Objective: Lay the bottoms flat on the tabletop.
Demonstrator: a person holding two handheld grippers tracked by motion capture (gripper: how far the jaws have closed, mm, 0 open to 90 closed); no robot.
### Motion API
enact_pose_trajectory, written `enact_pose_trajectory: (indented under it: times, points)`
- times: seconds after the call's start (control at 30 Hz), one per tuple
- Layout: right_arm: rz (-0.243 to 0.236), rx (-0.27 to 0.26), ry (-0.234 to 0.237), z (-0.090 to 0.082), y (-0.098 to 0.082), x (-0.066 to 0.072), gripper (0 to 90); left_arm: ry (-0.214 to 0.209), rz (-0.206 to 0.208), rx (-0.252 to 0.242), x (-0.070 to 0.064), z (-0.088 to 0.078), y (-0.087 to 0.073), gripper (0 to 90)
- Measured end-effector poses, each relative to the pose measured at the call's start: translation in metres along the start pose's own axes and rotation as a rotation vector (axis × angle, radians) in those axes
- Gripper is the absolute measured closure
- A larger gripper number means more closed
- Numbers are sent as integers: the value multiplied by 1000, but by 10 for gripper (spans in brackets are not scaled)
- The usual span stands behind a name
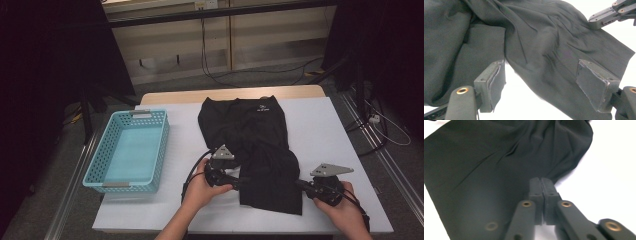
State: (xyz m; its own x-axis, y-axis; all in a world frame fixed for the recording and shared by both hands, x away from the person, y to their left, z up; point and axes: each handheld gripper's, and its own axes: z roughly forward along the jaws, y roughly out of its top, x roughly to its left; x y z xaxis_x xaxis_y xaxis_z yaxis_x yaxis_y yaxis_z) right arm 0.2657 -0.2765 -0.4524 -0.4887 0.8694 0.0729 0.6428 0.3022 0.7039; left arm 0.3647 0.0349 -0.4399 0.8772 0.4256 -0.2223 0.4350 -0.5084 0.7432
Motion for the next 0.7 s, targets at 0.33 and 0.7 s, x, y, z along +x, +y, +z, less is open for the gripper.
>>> enact_pose_trajectory:
  times: [0.33,0.7]
  points:
    - [53,-26,-78,-5,-4,-31,900,9,-13,12,0,5,-2,239]
    - [27,-22,-86,-3,-2,-26,900,56,5,13,-6,17,-4,397]
